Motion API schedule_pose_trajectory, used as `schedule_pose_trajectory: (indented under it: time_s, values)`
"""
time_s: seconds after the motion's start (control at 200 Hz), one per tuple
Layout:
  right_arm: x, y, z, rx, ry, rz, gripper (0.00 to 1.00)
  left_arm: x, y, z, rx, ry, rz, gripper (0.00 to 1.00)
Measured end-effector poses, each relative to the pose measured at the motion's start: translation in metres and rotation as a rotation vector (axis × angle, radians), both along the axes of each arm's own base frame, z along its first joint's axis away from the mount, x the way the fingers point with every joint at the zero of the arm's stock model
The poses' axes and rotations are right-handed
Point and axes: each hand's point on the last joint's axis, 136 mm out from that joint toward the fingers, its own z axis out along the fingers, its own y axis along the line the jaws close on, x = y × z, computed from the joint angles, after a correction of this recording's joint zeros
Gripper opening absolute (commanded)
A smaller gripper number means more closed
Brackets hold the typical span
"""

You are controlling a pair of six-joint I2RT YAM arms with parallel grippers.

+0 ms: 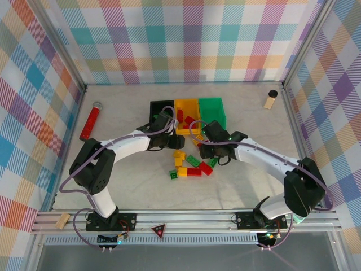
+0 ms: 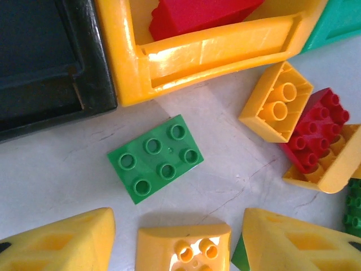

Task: Sort the legos into containers by color
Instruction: Pick up the lego from the center of the table.

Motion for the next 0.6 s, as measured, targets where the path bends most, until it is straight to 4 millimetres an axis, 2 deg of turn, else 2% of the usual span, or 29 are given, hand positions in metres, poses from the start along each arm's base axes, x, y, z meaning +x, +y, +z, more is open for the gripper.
schedule_pose_trajectory:
  time_s: [0.19, 0.43, 0.6]
  values:
    - [0.005, -0.012, 0.006, 0.004, -0.056, -0.007, 0.53, 0.004, 0.001, -0.001, 0.134, 0.025, 0.014, 0.65]
    - [0.003, -0.029, -0.004, 0.002, -0.086, -0.011, 0.53, 0.009, 0.006, -0.026, 0.289, 0.097, 0.044, 0.67]
    - [0.004, -0.030, -0.012, 0.004, -0.099, 0.003, 0.53, 0.007, 0.005, -0.035, 0.340, 0.120, 0.063, 0.68]
